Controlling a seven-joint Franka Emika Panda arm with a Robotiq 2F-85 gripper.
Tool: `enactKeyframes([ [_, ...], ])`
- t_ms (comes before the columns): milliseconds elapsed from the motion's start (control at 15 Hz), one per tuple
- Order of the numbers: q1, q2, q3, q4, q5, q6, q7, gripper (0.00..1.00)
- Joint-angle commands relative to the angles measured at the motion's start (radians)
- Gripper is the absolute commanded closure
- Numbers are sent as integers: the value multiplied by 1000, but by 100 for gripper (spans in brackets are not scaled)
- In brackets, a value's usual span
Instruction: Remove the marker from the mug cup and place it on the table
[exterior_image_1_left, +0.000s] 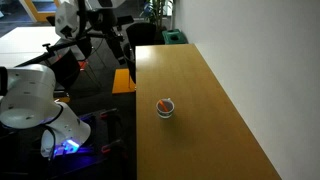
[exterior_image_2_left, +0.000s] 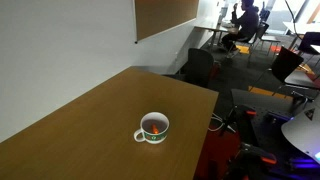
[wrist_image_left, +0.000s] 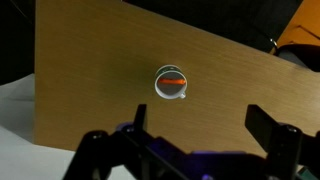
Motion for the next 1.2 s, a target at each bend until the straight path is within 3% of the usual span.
enactKeyframes([
  [0, -1, 1, 1, 2, 1, -1, 0, 0],
  [600, 0, 22, 9, 9, -14, 16, -7, 0],
  [1133, 7, 197, 32, 47, -58, 260, -24, 0],
])
